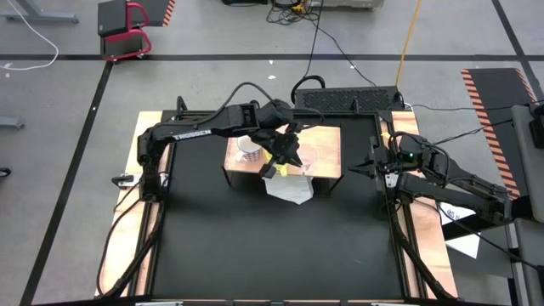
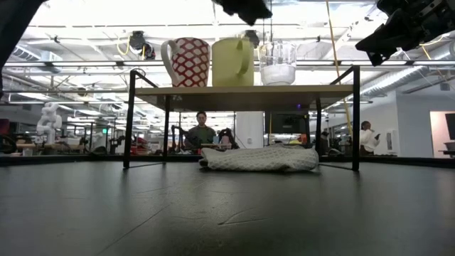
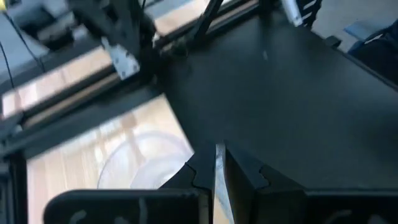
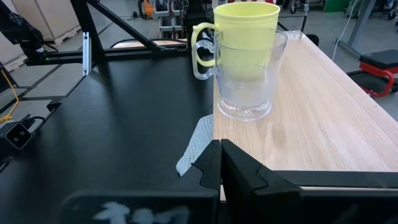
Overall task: Stack small to large cups/mugs on shelf
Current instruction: Put the transparent mug on the shelf
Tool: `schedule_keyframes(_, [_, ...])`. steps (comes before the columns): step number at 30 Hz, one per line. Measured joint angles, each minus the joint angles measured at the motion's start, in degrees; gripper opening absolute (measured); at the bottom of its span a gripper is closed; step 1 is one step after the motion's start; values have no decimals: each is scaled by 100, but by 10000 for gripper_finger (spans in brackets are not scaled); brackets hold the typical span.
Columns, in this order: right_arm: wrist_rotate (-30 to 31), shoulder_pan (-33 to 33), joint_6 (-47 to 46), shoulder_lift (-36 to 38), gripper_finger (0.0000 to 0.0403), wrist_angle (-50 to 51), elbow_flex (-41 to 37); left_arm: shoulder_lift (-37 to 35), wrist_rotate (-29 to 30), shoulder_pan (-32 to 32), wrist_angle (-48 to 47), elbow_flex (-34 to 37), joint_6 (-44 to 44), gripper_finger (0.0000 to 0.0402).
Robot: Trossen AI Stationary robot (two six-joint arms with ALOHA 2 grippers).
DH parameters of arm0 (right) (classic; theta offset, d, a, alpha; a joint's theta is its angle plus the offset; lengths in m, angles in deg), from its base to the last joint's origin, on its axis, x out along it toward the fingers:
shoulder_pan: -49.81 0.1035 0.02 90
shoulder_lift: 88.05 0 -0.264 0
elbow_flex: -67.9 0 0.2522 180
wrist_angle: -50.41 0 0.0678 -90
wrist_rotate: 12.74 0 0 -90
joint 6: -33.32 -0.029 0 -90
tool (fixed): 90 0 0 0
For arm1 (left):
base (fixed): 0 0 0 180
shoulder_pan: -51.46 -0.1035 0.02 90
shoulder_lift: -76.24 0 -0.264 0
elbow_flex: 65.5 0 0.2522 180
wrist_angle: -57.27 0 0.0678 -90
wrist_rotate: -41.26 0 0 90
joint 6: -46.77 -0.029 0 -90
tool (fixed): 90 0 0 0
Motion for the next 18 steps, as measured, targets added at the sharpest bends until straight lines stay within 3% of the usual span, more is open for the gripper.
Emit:
schedule_keyframes(5, [-4,40,117,-35,0,-2,0,-434,0,212,-143,-1,-9,30])
schedule_keyframes(10, [-4,172,180,-228,0,5,-1,-844,31,376,-865,-2,-236,4])
schedule_keyframes(18, [8,384,271,-467,0,-26,-2,-1225,95,669,-1665,192,-62,3])
